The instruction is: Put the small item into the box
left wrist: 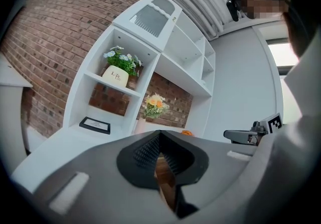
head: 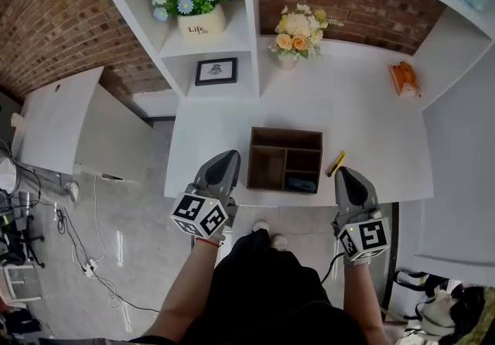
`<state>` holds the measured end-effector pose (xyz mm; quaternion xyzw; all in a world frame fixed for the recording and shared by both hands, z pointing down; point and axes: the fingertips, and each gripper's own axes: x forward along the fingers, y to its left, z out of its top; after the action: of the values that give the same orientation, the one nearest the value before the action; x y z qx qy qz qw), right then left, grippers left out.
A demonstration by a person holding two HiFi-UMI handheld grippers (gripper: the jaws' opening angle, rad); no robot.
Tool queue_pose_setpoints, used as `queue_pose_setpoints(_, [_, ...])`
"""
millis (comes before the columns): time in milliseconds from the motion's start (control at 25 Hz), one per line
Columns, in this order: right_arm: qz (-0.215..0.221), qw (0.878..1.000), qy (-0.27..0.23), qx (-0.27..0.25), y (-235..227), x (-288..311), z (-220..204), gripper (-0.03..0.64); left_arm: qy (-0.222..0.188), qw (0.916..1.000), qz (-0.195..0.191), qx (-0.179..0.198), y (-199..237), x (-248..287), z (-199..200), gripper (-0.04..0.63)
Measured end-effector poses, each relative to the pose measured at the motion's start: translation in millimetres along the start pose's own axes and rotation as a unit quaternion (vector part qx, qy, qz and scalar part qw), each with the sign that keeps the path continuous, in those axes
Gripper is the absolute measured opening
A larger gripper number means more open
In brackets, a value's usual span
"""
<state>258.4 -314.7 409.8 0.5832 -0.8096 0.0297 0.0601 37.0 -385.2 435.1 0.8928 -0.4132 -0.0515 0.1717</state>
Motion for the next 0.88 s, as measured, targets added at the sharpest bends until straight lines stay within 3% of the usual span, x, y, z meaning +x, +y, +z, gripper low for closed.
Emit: queue_pose_setpoints(880, [0.0,0.999,-0.034,-0.003,-5.6,5.4,24.7,0.003,-0.031,0.9994,-0.01,0.015,-10.5,12.6,31.1,0.003])
